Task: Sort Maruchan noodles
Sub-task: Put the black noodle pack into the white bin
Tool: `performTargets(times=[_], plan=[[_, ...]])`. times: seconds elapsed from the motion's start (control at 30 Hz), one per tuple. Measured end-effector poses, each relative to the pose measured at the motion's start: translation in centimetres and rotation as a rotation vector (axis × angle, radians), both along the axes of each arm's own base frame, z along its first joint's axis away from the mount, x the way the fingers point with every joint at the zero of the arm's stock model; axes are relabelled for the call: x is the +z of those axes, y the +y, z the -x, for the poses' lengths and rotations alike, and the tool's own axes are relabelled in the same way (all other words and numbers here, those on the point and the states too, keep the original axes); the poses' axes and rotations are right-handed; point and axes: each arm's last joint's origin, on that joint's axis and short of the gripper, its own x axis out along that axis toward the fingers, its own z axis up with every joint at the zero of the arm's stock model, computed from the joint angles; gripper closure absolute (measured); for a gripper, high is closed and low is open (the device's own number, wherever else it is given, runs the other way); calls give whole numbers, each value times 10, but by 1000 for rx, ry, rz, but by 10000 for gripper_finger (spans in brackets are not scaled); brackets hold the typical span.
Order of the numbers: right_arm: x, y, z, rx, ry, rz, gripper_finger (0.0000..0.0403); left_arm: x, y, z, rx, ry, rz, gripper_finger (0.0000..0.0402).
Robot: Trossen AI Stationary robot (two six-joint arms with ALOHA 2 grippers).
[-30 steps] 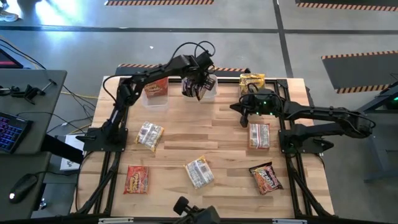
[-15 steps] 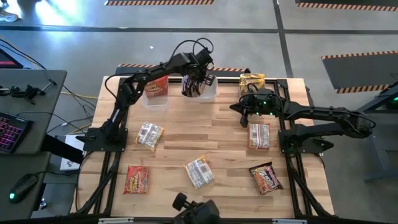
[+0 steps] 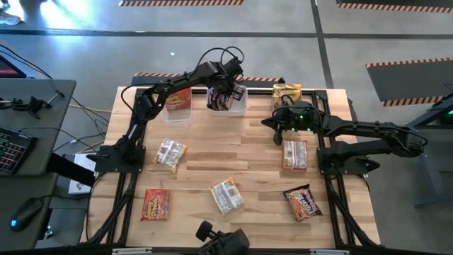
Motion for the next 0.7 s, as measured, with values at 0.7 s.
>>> performTargets(times=[0.7], plan=[[0, 0, 0, 0, -1, 3, 403, 11, -3, 12, 20, 57, 82, 383]])
